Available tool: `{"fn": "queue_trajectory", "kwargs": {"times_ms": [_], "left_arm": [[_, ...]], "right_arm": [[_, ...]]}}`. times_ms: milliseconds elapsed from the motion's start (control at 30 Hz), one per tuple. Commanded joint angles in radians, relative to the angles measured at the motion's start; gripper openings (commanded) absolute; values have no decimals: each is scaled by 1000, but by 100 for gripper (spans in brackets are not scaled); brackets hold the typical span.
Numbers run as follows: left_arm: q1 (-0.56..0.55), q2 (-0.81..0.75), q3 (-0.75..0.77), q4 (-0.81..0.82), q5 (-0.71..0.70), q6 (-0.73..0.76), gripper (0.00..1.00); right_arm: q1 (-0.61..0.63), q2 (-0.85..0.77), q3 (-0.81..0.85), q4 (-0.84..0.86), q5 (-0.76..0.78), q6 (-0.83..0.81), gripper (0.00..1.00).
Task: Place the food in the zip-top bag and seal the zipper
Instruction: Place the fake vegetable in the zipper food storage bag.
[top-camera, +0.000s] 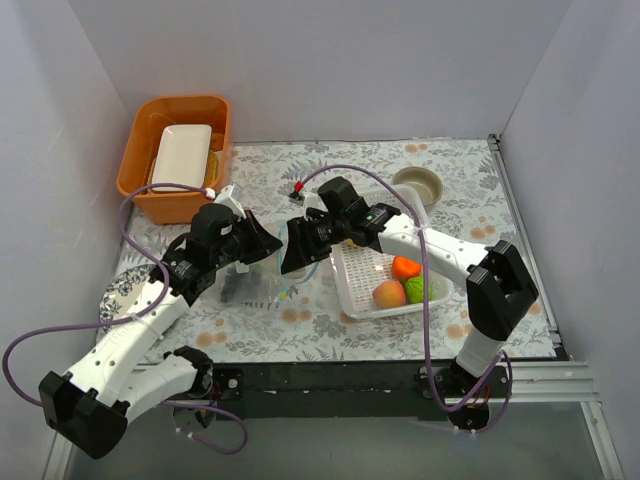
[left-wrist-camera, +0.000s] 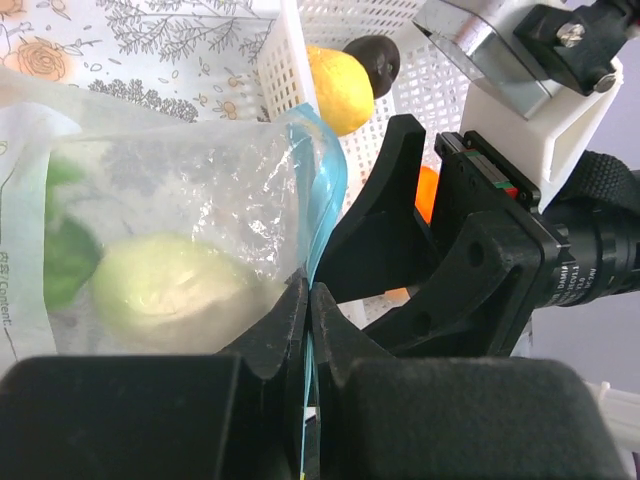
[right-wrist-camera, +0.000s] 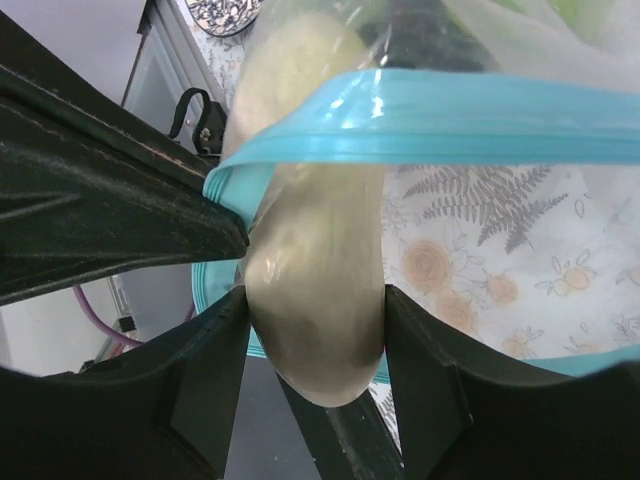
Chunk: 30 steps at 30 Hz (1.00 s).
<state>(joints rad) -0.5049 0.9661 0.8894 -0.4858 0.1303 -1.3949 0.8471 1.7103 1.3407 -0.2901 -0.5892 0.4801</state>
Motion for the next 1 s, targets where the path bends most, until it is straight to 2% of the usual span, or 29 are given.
{"fn": "queue_trajectory", "kwargs": {"times_ms": [0, 67, 233, 433, 567, 700, 800, 967], "left_arm": [[5, -64, 11, 7, -50, -32, 0], [3, -82, 16, 6, -75, -44, 0], [5, -99, 36, -17, -154, -49, 0], [5, -115, 42, -51, -207, -62, 0], [5, -167, 40, -66, -299, -111, 0], [3, -219, 72, -106, -460, -116, 0], [5, -190, 105, -146, -457, -101, 0], [5, -185, 51, -102, -388, -108, 0]], "right_arm": [[-8, -57, -5, 71, -43, -1, 64], [-13, -72, -17, 63, -31, -11, 71], [-36, -112, -11, -1, 47, -54, 71], [-121, -211, -47, -102, 195, -71, 72], [-219, -255, -116, -121, 195, -64, 72], [-233, -287, -161, -124, 186, -64, 70], [-230, -268, -175, -115, 112, -54, 69], [-189, -229, -189, -9, 49, 1, 67]]}}
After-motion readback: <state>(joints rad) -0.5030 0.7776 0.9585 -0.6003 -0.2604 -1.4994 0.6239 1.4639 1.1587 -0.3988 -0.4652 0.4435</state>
